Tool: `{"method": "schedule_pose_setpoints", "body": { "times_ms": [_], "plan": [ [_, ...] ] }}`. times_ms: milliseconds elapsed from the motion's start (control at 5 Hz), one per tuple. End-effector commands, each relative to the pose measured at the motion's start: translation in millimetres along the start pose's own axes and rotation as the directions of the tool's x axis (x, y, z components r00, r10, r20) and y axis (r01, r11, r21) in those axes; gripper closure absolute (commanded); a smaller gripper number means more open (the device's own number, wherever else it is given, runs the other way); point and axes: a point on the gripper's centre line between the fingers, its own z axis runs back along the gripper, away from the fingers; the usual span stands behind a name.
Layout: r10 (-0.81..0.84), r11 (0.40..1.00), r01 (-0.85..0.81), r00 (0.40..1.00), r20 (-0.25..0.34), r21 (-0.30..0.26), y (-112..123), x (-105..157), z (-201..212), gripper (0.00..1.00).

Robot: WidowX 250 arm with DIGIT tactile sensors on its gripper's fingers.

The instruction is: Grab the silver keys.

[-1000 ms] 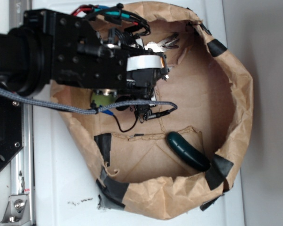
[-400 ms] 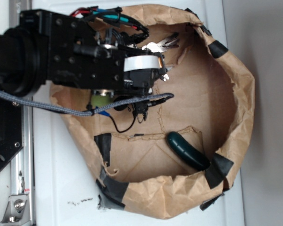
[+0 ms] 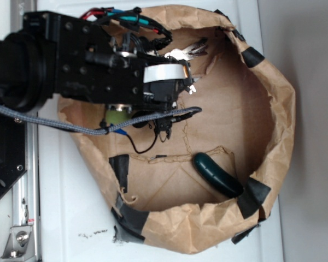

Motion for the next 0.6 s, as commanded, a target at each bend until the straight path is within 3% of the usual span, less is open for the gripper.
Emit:
{"method": "schedule_pose_setpoints", "body": {
  "times_ms": [0, 200, 400],
  "plan": [
    [-0.022, 0.977, 0.047, 0.993, 0.118, -0.21, -22.7, 5.0, 80.6, 1.0],
    [0.007, 0.91, 0.055, 0.989, 0.146, -0.411, -36.3, 4.1, 141.6, 1.0],
    [0.015, 0.906, 0.021, 0.996, 0.082, -0.422, -33.8, 23.2, 189.5, 1.0]
  ]
}}
